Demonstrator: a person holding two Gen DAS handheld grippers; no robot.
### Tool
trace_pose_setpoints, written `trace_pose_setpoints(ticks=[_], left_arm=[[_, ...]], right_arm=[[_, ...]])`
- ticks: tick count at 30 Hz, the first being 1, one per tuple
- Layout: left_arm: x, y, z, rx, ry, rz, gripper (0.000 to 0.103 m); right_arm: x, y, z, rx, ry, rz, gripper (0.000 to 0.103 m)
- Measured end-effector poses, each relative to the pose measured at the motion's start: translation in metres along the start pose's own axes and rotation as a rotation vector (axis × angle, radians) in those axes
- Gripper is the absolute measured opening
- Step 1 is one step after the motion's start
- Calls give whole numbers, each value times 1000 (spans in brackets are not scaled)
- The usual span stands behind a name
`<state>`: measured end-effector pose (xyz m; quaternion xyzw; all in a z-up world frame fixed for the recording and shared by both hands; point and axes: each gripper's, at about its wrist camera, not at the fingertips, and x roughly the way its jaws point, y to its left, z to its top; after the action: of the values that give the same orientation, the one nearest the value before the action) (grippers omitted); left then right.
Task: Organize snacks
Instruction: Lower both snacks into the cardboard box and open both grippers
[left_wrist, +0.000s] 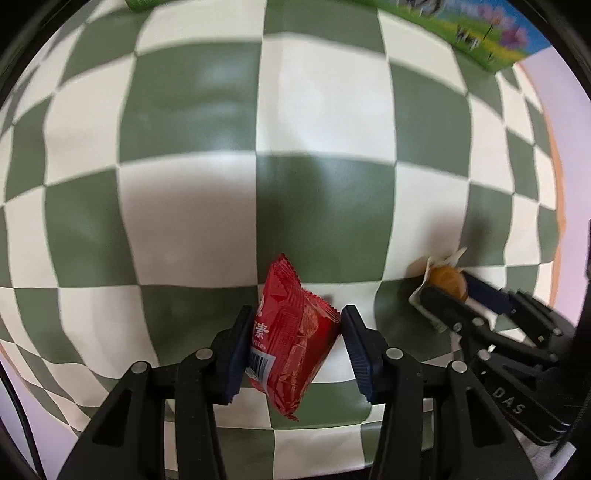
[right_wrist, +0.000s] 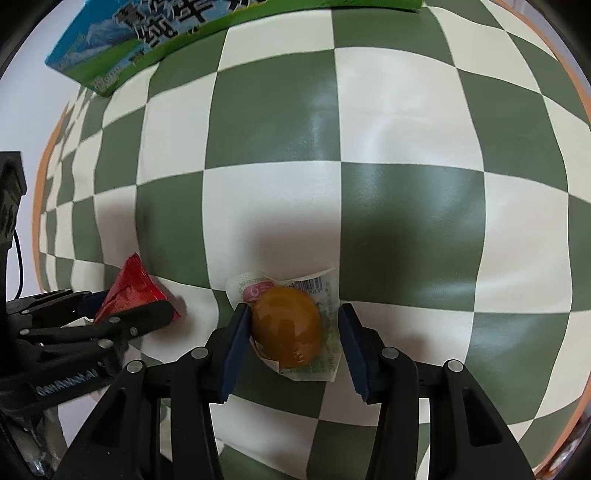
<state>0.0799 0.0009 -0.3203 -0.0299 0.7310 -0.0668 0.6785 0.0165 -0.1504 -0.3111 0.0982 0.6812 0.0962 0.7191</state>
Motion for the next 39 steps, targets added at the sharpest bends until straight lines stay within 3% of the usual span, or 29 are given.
trace_pose_setpoints(ticks=[7, 12, 18, 23, 30, 32, 33, 35, 39], left_arm=[[-78, 0, 8, 3, -149, -79, 45], [-172, -8, 61, 34, -290, -117, 45], [-231, -5, 132, 55, -378, -33, 45], [-229, -1, 197, 54, -317, 23, 45], [-190, 14, 243, 30, -208, 79, 46], [-178, 19, 251, 10, -170, 103, 55], [-174, 23, 253, -8, -152, 95, 59], [-166, 30, 255, -38, -134, 43, 71], [-163, 32, 252, -40, -150, 66, 76]], right_arm=[[-51, -1, 12, 18, -77, 85, 50], [-118, 15, 46, -1, -195, 172, 50], [-179, 65, 112, -77, -332, 236, 50], [-185, 97, 172, -138, -388, 226, 50], [-157, 118, 220, -168, -349, 197, 51], [-141, 118, 229, -159, -319, 201, 54], [-134, 116, 234, -143, -298, 206, 59], [-120, 112, 240, -110, -261, 201, 96], [-115, 105, 242, -115, -265, 150, 96]])
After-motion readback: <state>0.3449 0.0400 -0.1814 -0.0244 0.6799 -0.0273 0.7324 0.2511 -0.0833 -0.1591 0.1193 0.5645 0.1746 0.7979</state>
